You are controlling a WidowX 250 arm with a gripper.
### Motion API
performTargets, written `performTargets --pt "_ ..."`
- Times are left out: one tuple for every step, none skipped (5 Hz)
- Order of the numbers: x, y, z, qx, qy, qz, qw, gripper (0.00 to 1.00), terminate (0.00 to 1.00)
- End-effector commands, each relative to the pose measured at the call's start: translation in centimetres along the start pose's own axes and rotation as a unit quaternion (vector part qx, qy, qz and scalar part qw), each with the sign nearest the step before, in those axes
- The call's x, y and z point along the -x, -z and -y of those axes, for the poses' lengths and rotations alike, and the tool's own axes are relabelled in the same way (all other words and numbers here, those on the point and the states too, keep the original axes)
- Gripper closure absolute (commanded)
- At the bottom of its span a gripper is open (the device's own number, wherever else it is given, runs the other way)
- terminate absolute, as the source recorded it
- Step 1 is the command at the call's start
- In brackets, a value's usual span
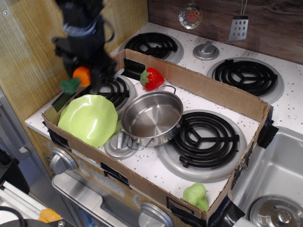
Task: Take carrot off plate
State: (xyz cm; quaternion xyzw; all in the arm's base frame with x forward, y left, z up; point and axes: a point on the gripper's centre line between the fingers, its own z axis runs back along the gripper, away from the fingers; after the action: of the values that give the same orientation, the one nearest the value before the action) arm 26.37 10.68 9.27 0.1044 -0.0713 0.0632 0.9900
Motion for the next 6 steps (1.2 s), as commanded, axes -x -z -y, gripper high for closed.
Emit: performTargets --pt "-2.5 -6.7 6.3 -0.042 -0.120 0.006 0.9918 1.00 0.00" --pt "-3.7 -5.8 10.4 -0.080 -0.188 0.032 0.9784 1.00 0.00" --pt "-4.3 -4.6 12.3 -0.078 -0.271 0.016 0.9594 1.00 0.00" --pt "-5.5 -3.6 13.9 -0.066 -0.315 -0.011 0.9468 1.00 0.00" --pt "-6.0 -3.1 14.7 -0.024 -0.321 -0.032 0.9461 1.00 0.00" --pt "-6.3 -3.0 15.5 0.041 -0.305 -0.039 0.9508 1.00 0.00"
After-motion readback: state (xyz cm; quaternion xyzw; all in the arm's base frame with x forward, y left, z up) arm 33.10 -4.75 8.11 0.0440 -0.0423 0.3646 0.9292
